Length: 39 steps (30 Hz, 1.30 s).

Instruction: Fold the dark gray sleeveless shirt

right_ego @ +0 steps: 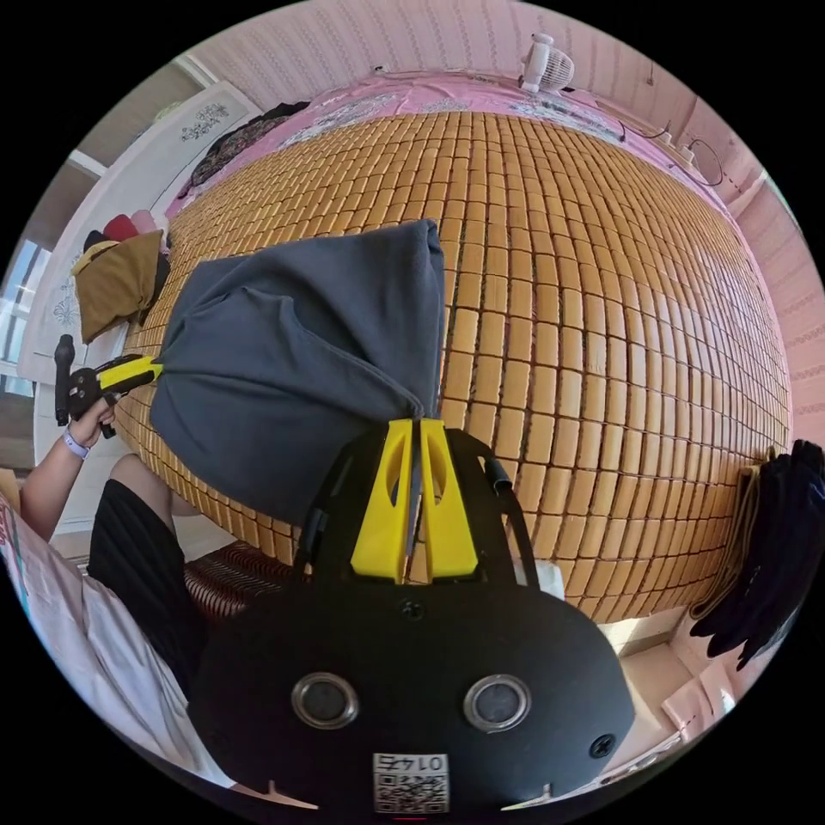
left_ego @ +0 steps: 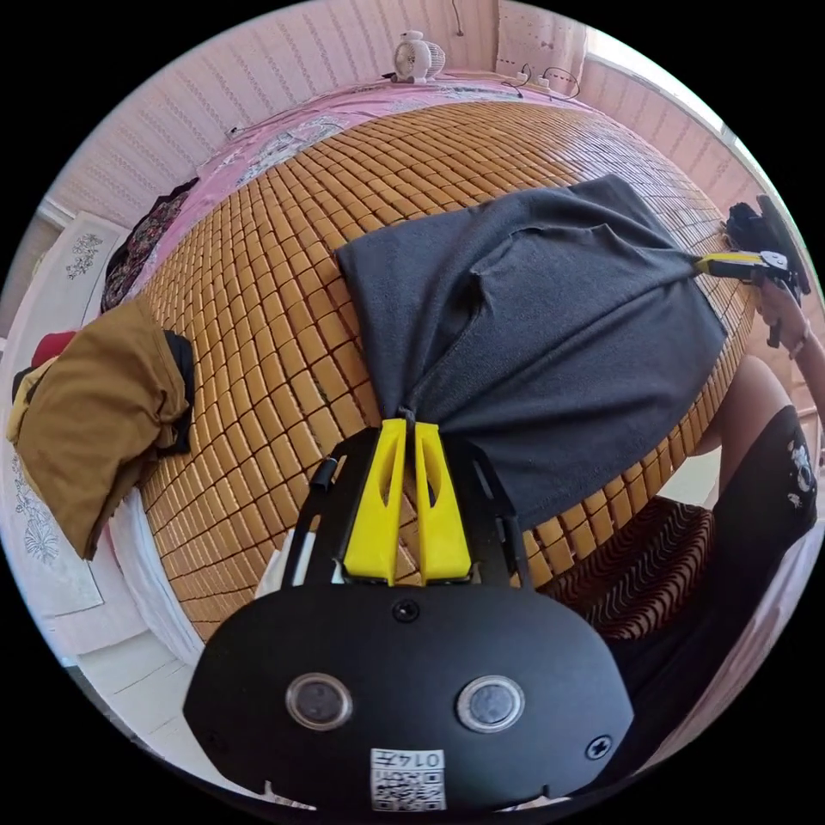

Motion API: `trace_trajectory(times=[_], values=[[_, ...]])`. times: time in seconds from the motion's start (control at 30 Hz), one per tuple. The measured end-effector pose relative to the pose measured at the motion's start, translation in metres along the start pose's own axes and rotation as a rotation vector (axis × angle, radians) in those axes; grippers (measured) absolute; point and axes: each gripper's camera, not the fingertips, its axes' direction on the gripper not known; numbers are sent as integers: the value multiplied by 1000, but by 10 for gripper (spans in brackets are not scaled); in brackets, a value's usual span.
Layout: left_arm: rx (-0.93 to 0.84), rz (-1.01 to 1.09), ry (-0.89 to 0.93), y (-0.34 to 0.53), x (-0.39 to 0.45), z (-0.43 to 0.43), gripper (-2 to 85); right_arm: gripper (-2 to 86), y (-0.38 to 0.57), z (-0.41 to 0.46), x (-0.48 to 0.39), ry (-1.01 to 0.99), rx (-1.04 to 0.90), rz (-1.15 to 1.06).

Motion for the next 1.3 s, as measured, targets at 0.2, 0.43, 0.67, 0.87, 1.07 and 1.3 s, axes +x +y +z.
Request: trace_trajectory(times=[0.2,0.43,0.67,0.87,1.07,1.3], values=[[75,-79,58,71,3,-6,-7,12,52,-11,-17,-76,105,-45],[108,-248,150,128,-2,-30,3,43,99,-6,-22,-138,69,17],[125,-295,121,159,-4,-45,12,53,115,-9,-43,-117,106,-38],[223,-295,292,149,-11,-51,29,58,83,2,-75,-218,132,-154],[201,-247,264,104,6,-15,60,69,40,35,-107,-247,104,-223],[116,-183,236,96,5,6,4,28,28,67,-117,-166,29,-254]])
